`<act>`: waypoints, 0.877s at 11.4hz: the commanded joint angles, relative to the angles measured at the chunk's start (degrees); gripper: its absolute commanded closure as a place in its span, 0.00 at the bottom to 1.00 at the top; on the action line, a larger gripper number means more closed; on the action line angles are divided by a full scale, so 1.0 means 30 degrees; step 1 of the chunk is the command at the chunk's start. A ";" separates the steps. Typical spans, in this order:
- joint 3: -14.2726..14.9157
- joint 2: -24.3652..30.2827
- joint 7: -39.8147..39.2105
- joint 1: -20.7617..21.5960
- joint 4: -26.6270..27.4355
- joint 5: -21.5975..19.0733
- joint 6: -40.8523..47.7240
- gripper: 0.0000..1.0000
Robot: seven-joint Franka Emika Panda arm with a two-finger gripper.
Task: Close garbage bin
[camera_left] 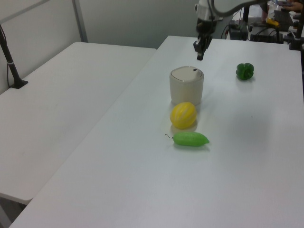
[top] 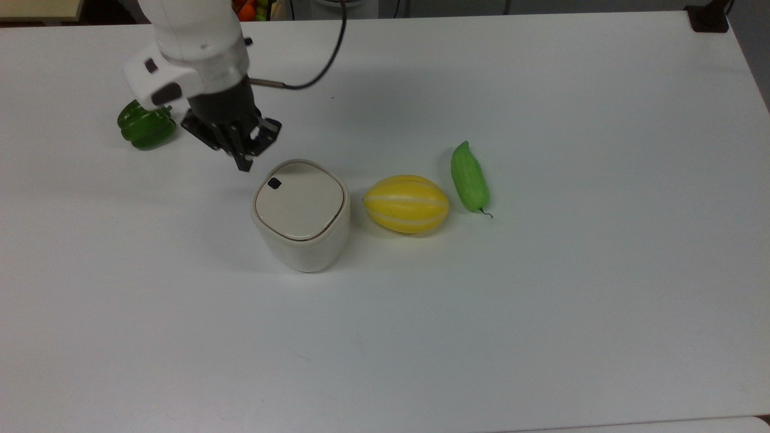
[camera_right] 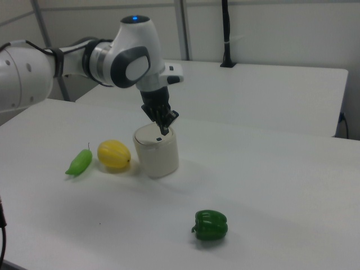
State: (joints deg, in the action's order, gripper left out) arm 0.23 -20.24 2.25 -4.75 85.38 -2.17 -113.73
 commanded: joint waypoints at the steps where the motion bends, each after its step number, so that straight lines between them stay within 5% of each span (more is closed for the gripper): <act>1: 0.0039 0.2609 -0.0426 -0.0438 0.0368 -0.0361 0.3356 0.90; 3: 0.0039 0.3899 -0.0805 -0.0468 0.0455 -0.0390 0.5673 0.85; 4: 0.0068 0.4369 -0.1098 -0.0468 0.0456 -0.0390 0.6728 0.67; 5: 0.0040 0.4925 -0.1042 -0.0439 0.0485 -0.0390 0.7725 0.02; 10: 0.0155 0.6917 -0.3460 -0.0526 0.1039 -0.1437 0.9429 0.00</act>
State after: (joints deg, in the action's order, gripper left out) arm 0.12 -4.50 -1.29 -5.97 84.98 -2.76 -87.88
